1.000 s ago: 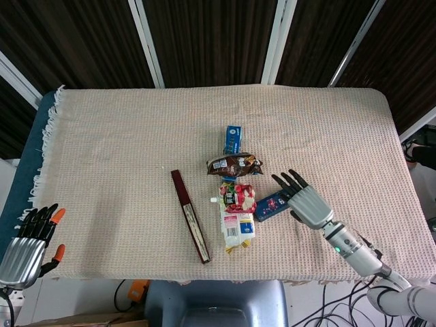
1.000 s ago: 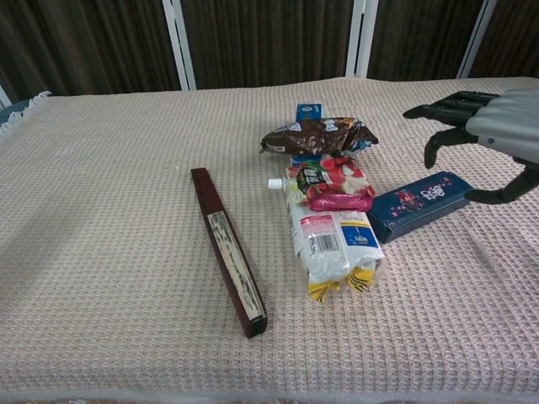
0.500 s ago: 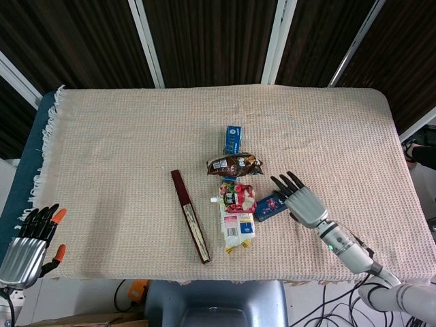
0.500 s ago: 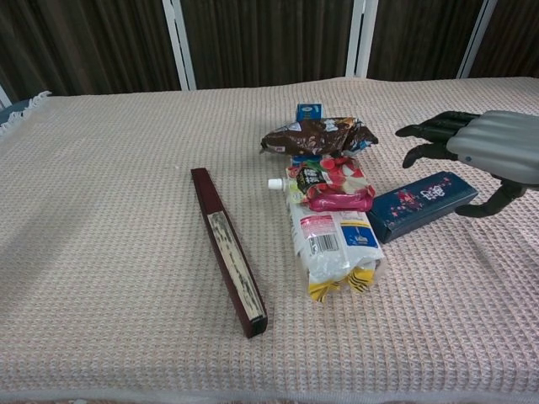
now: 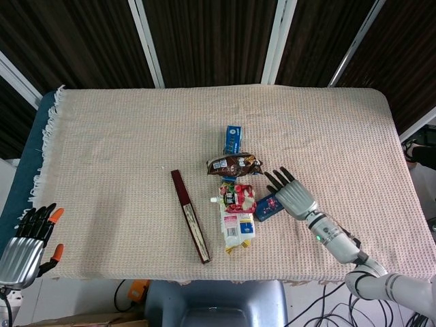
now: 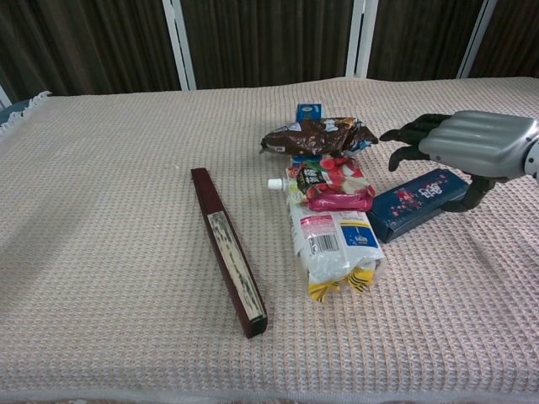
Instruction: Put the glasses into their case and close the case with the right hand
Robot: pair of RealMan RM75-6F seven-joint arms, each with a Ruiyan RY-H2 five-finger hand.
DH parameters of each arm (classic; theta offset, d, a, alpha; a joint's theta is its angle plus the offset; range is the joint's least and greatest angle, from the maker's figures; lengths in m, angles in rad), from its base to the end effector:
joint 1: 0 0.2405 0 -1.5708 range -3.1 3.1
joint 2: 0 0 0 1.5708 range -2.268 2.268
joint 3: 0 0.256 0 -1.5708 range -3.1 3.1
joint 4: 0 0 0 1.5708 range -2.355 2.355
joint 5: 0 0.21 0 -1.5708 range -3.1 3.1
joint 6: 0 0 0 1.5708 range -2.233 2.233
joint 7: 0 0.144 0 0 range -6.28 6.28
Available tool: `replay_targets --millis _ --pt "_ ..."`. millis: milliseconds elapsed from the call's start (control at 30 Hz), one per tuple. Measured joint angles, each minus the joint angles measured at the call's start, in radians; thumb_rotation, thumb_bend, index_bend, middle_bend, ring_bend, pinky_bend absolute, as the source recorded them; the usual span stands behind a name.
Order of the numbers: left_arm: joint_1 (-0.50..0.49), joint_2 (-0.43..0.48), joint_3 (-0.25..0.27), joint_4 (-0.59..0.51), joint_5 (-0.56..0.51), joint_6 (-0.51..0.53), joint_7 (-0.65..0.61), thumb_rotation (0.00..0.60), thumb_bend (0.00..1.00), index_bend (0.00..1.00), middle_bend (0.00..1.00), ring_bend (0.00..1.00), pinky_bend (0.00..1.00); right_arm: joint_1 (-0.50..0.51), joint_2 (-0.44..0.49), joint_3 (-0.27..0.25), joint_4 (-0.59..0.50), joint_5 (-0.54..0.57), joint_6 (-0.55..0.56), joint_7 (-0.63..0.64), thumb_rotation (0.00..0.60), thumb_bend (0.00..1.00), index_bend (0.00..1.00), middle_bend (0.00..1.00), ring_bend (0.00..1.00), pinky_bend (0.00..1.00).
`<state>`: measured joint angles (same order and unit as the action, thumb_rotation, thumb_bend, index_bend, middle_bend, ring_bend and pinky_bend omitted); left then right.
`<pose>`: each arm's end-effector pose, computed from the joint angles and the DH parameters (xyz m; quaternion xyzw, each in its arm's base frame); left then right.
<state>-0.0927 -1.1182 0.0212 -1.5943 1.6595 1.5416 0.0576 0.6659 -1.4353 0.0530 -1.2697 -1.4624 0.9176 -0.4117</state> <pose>-0.2949 0.1668 0.1497 -0.6569 -0.3312 -0.3931 0.5516 -0.2272 -0.3418 0.0171 0.8420 -0.1648 0.2357 0.4565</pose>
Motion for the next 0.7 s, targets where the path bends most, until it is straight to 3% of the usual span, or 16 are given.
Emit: replay_targets --millis 400,700 --pt "-0.002 -0.002 0.0 -0.002 -0.001 -0.006 0.004 0.6 0.43 0.0 0.0 0.0 0.06 0.017 0.002 0.006 -0.008 0.036 -0.033 -0.024 0.6 0.36 0.4 0.02 0.0 0.0" --pt "-0.003 0.0 -0.002 0.0 -0.004 -0.007 -0.004 0.6 0.43 0.0 0.0 0.0 0.06 0.036 -0.012 0.015 -0.005 0.091 -0.075 -0.074 0.6 0.36 0.48 0.02 0.0 0.0"
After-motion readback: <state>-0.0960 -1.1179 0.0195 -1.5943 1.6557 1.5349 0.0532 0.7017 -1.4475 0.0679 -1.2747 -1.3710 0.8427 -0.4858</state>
